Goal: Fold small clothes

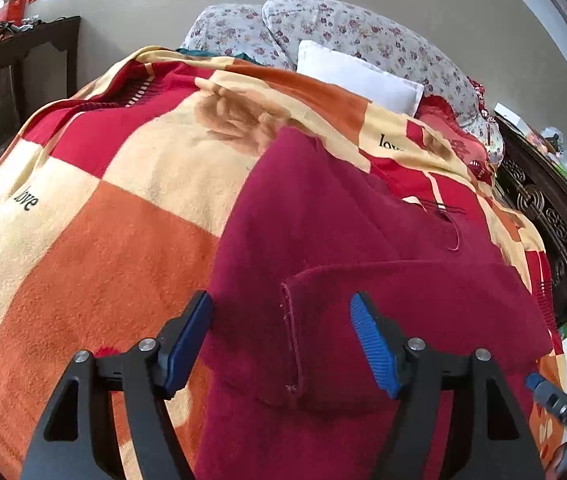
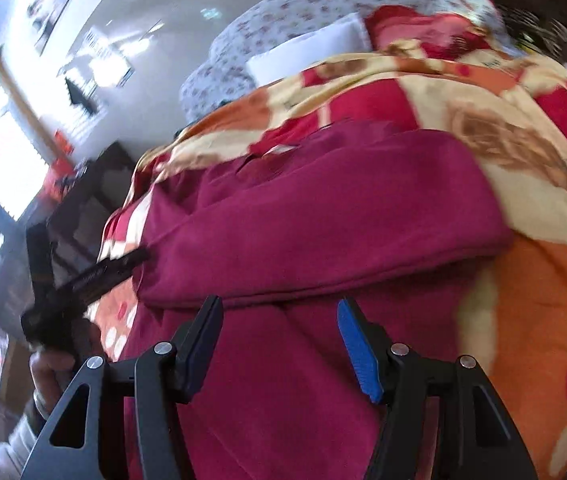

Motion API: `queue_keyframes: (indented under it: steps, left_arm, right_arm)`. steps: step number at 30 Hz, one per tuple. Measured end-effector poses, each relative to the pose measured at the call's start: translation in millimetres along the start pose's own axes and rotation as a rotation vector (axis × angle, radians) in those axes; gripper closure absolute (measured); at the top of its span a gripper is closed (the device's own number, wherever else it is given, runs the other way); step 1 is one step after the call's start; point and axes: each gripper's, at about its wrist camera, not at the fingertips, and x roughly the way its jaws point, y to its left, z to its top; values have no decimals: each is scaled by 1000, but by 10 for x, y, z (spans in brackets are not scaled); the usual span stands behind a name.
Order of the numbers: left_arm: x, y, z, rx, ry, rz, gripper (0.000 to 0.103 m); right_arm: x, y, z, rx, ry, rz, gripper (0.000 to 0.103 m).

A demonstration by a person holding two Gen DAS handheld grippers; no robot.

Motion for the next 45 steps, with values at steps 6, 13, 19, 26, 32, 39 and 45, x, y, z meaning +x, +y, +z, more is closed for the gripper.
queue_keyframes:
  steps: [6, 13, 19, 26, 32, 39, 45]
  left_arm:
    - [106, -116, -58, 57, 4, 35, 32]
    - [215, -185, -173, 146, -3, 83, 26]
    - [121, -162, -219, 142, 14, 65, 25]
    - [-4, -190, -370, 148, 36, 64, 25]
    - [-247, -147, -526, 167, 41, 68, 25]
    - [-611, -57, -758, 201, 21, 93, 25]
    - [-838, 37, -921, 162, 20, 77, 25]
  right_arm:
    - [223, 20, 180, -51, -36, -182, 55]
    - [201, -168, 193, -15, -15, -206, 61]
    - [-135, -68, -16, -73, 25, -180, 56]
    - [-34, -136, -298, -73, 95, -219, 55]
    - [-265, -49, -480, -84, 78, -243, 54]
    - [-533, 37, -784, -103, 105, -264, 42]
    - [-472, -32, -969, -42, 122, -282, 42]
